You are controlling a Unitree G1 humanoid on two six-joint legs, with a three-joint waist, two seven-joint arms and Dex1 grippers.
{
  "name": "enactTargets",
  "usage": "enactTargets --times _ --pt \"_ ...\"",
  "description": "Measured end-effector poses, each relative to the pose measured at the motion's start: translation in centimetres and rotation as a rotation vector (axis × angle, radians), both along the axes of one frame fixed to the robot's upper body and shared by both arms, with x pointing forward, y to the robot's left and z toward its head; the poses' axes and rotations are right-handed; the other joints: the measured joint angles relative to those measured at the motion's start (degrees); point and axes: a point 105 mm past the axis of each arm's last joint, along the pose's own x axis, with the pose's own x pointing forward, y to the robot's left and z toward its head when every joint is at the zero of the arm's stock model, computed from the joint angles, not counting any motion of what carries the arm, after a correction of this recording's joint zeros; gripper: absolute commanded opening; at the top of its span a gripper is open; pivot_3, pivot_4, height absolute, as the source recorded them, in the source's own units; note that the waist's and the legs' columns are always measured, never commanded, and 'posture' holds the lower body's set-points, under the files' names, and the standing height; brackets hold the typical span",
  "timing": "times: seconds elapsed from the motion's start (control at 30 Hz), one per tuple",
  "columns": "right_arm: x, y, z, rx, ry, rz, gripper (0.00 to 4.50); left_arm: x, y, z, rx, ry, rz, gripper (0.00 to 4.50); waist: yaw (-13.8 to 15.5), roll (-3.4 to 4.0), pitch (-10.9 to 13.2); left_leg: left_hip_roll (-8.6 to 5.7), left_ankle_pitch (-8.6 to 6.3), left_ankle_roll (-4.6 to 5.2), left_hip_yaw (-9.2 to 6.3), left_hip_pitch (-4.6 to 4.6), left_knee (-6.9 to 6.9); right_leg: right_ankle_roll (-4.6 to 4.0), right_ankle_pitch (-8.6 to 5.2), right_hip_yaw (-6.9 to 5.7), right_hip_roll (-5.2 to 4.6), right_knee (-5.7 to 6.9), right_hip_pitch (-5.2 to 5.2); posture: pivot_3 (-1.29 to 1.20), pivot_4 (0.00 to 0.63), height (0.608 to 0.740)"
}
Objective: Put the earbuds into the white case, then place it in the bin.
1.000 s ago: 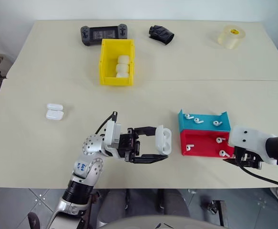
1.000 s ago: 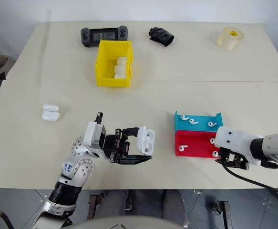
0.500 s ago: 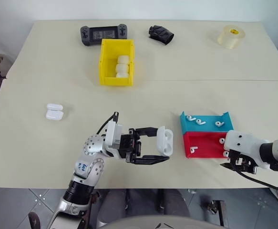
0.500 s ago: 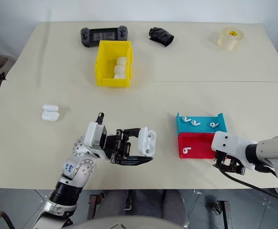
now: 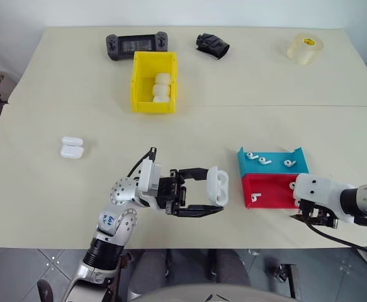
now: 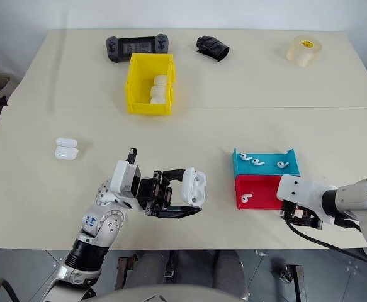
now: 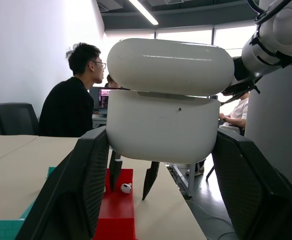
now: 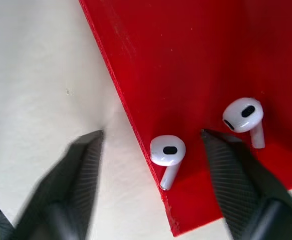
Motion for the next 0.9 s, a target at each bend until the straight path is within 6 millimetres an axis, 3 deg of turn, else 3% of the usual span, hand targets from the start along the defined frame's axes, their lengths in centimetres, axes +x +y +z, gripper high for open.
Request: enactTargets --times 0.03,0.9 --pt "0.00 0.00 0.00 0.000 0.000 0.001 1.89 0.00 0.00 0.00 0.000 0.000 0.000 2.86 0.00 0.00 0.00 0.00 0.00 0.00 0.00 0.00 0.00 0.00 0.00 0.00 0.00 0.00 0.00 0.00 0.150 0.740" --pt "-0.61 -0.61 -0.17 -0.045 -0.002 -0.055 1.89 -0.03 -0.02 0.10 -0.001 0.006 0.000 2.86 0.04 0.00 0.00 0.00 0.00 0.00 -0.01 0.00 0.00 0.00 0.00 0.00 0.00 -0.01 0.02 0.00 0.150 0.740"
